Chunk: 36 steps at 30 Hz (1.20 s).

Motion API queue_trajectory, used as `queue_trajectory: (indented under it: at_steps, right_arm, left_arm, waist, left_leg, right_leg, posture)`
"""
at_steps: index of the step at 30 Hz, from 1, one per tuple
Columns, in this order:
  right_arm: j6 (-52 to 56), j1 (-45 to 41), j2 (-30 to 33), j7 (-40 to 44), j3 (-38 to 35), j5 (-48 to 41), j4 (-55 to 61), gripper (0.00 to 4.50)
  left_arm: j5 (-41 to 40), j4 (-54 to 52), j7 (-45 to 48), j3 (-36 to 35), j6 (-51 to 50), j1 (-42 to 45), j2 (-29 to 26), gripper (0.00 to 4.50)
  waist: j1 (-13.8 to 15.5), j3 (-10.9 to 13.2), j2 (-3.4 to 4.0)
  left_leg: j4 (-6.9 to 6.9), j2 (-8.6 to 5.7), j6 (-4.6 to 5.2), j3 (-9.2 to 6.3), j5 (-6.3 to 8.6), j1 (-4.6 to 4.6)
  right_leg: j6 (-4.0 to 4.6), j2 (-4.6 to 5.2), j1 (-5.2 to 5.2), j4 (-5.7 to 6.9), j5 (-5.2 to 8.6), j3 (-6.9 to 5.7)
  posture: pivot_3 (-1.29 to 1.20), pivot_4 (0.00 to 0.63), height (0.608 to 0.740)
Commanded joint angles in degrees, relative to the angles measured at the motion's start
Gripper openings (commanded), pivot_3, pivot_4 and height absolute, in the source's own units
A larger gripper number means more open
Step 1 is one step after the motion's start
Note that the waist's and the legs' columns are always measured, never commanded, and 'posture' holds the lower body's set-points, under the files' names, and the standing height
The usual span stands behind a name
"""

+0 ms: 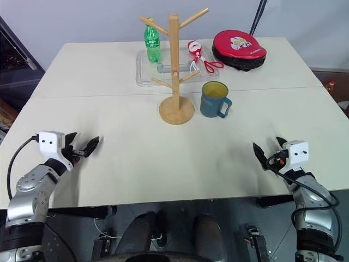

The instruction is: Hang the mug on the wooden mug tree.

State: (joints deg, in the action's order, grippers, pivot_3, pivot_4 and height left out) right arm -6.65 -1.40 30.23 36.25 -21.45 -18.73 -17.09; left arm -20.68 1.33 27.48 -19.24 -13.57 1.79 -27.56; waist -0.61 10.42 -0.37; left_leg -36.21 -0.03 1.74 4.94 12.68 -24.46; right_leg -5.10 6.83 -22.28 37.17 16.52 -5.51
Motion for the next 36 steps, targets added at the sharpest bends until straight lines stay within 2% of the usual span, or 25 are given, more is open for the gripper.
queue_trajectory:
  at_steps: [1,10,15,18,24,31,36]
  right_arm:
    - [-1.0,-0.5,-0.3,-0.4,0.0,0.0,1.2,4.46]
    - [1.4,1.5,-1.3,-2.7,0.8,-0.5,8.6,4.46]
    - [5.7,2.5,-3.4,-5.8,1.4,-1.6,15.8,4.46]
    - [9.2,3.0,-5.7,-8.8,3.3,-1.5,22.0,4.46]
    - [12.4,1.2,-12.5,-18.8,11.3,6.8,29.9,4.46]
    - [15.4,-7.5,-18.8,-31.6,16.5,17.5,24.8,4.46]
    - [15.7,-12.2,-20.1,-36.7,15.9,20.5,19.5,4.46]
  left_arm:
    - [-0.7,-2.4,0.3,-1.5,0.1,-0.2,-1.0,4.5]
    - [-0.8,-2.2,1.2,0.1,-0.3,1.4,-0.6,4.5]
    - [-2.6,-4.7,5.3,2.9,0.1,2.4,0.3,4.5]
    - [-4.6,-9.2,9.1,6.9,-0.6,3.1,1.5,4.5]
    - [-8.5,-18.2,17.8,17.6,-4.7,6.6,2.0,4.5]
    - [-8.4,-21.3,21.1,24.1,-7.1,11.4,2.0,4.5]
    - [-9.1,-22.4,21.1,24.6,-7.5,12.3,2.3,4.5]
  waist:
    - [0.0,0.0,0.0]
    - [0.0,0.0,0.0]
    - [0.1,0.0,0.0]
    - [0.1,0.0,0.01]
    - [-0.1,0.0,0.03]
    - [-0.1,0.0,0.11]
    - [0.0,0.0,0.11]
  left_leg:
    - [0.0,0.0,0.0,0.0,0.0,0.0]
    - [0.0,0.0,-0.01,0.0,0.0,0.0]
    - [0.0,0.0,-0.04,0.0,0.02,-0.01]
    - [0.0,0.0,-0.06,0.0,0.03,-0.01]
    - [0.0,-0.01,-0.07,0.0,0.02,-0.01]
    - [-0.01,-0.01,0.01,0.0,-0.12,-0.01]
    - [-0.01,-0.05,-0.18,0.01,-0.26,-0.04]
  right_leg:
    - [0.0,0.0,0.0,0.0,0.0,0.0]
    - [0.0,0.0,-0.01,0.01,0.0,0.0]
    - [0.0,0.0,-0.01,0.0,0.0,0.0]
    - [0.0,0.02,-0.01,0.0,0.0,0.0]
    - [0.0,0.0,-0.03,0.01,0.0,0.01]
    - [0.01,-0.08,-0.03,0.04,0.0,0.01]
    - [0.01,-0.08,-0.02,0.03,0.01,0.01]
  posture:
    - [0.0,0.15,0.739]
    - [0.0,0.15,0.739]
    - [0.0,0.15,0.739]
    - [0.0,0.15,0.739]
    - [0.0,0.15,0.739]
    - [0.0,0.15,0.739]
    - [0.0,0.15,0.739]
